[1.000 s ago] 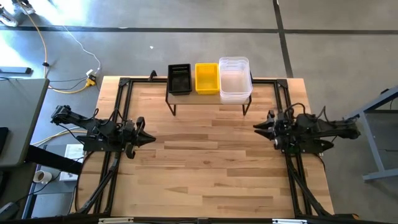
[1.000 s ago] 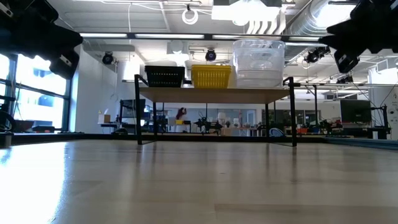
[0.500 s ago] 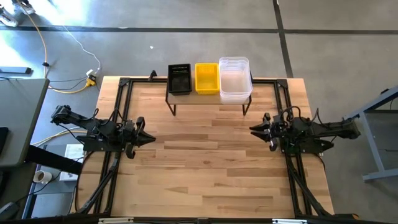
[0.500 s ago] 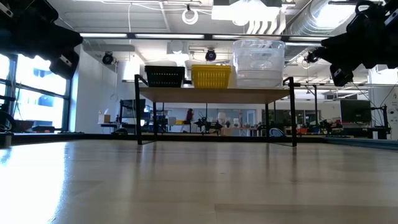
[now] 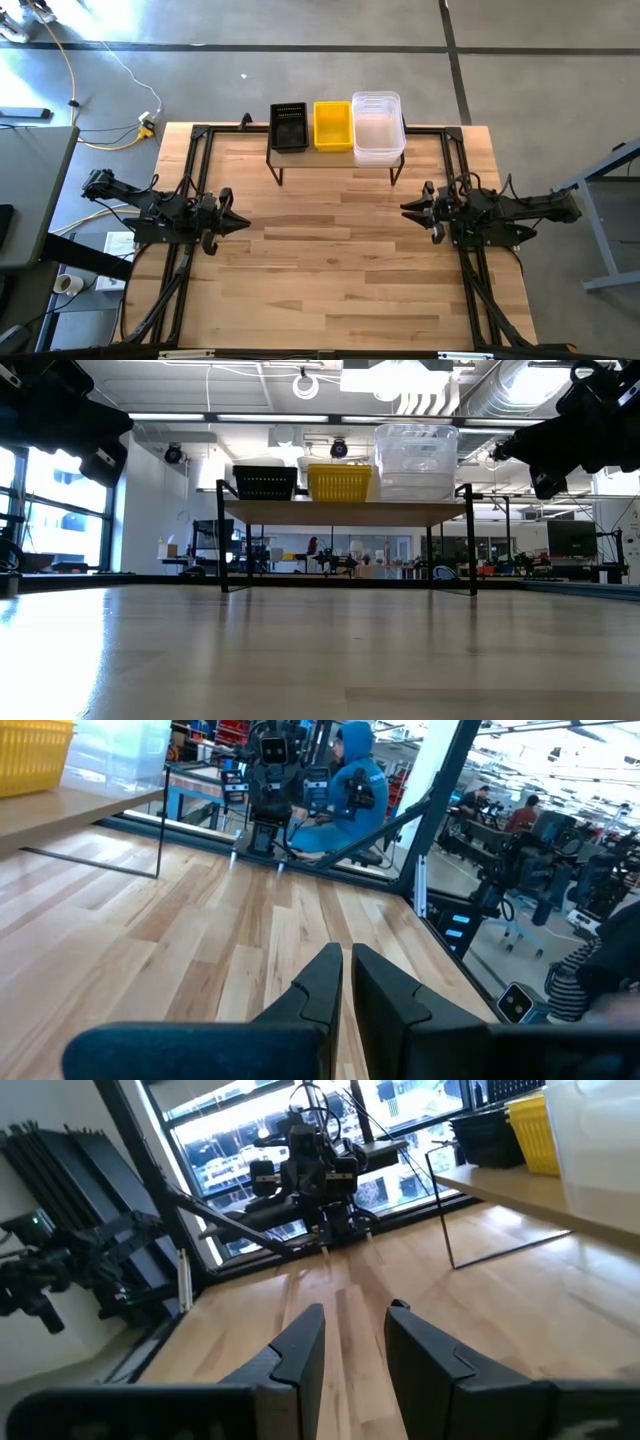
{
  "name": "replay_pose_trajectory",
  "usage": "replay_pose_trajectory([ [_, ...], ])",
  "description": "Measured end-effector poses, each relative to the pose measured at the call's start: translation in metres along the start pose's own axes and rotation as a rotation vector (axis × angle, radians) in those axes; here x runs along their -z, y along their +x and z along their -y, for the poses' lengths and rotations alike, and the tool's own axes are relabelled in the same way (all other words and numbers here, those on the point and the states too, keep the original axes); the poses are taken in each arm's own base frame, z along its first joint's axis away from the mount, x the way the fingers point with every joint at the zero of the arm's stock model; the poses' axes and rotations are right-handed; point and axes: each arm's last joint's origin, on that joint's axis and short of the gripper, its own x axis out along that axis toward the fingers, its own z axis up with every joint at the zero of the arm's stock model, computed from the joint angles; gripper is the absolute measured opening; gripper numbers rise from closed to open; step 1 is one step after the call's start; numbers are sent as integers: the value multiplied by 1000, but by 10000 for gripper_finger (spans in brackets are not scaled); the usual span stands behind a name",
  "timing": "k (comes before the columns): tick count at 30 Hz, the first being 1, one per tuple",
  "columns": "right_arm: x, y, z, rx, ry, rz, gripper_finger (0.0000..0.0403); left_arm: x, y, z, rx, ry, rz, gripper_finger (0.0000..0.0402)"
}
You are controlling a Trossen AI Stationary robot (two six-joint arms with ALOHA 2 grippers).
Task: Stack baskets on shelf by color
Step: Return to Home Position
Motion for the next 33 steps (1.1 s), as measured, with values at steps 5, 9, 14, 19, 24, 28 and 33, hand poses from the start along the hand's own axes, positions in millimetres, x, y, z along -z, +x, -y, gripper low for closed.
replay_pose_trajectory([
  [5,0,0,0,0,28,-1,92,0,0,0,0,0,0,19],
  [9,0,0,0,0,26,-1,92,0,0,0,0,0,0,19],
  [14,0,0,0,0,24,-1,92,0,0,0,0,0,0,19],
  [19,0,0,0,1,24,-1,92,0,0,0,0,0,0,19],
  [24,0,0,0,0,24,-1,92,0,0,0,0,0,0,19],
  [28,0,0,0,0,24,-1,92,0,0,0,0,0,0,19],
  [33,0,0,0,0,24,-1,92,0,0,0,0,0,0,19],
])
